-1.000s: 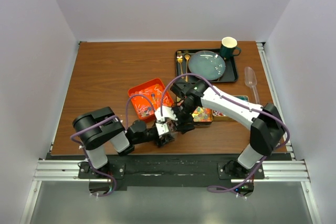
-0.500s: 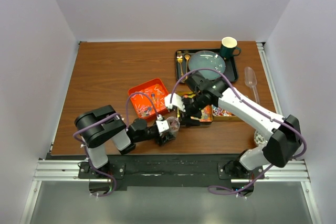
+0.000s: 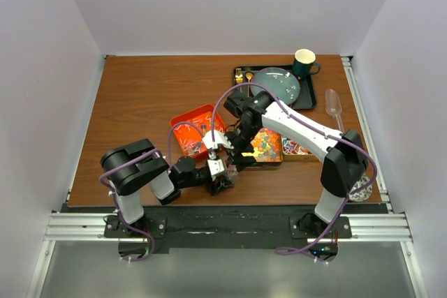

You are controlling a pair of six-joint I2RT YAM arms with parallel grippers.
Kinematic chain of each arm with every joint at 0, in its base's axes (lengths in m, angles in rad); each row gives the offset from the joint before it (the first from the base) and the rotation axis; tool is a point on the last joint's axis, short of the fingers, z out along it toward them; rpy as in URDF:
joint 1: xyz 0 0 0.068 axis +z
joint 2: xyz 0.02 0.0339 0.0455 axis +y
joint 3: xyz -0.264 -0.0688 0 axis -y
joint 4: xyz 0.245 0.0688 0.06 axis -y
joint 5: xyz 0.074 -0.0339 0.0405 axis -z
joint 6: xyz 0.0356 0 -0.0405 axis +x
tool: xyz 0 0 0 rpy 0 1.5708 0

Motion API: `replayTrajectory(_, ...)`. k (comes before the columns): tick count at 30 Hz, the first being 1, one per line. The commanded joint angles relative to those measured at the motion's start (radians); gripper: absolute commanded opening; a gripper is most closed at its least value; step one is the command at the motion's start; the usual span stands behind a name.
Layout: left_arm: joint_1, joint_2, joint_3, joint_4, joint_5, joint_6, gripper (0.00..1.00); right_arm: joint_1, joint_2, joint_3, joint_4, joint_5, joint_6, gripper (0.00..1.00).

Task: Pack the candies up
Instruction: Screw the bottle lid onto the packing bottle.

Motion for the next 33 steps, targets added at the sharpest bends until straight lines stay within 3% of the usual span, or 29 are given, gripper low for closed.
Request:
replayTrajectory(1, 0.019, 0.016, 0.019, 0.08, 0.002, -0.021, 0.0, 0.008, 0.005, 0.046, -0.12, -0.035, -0.116, 0.71)
replayTrajectory(11, 0.04, 0.029, 0.03, 0.067, 0.005, -0.045, 0.0, 0.009, -0.007, -0.009, -0.117, 0.031, -0.081, 0.7)
replayTrajectory(25, 0.051, 0.042, 0.042, 0.047, 0.018, -0.049, 0.0, -0.023, -0.161, -0.17, -0.039, 0.131, 0.069, 0.68)
replayTrajectory(33, 0.049, 0.052, 0.057, 0.013, 0.019, -0.027, 0.0, -0.1, -0.109, -0.031, 0.119, 0.071, 0.136, 0.69)
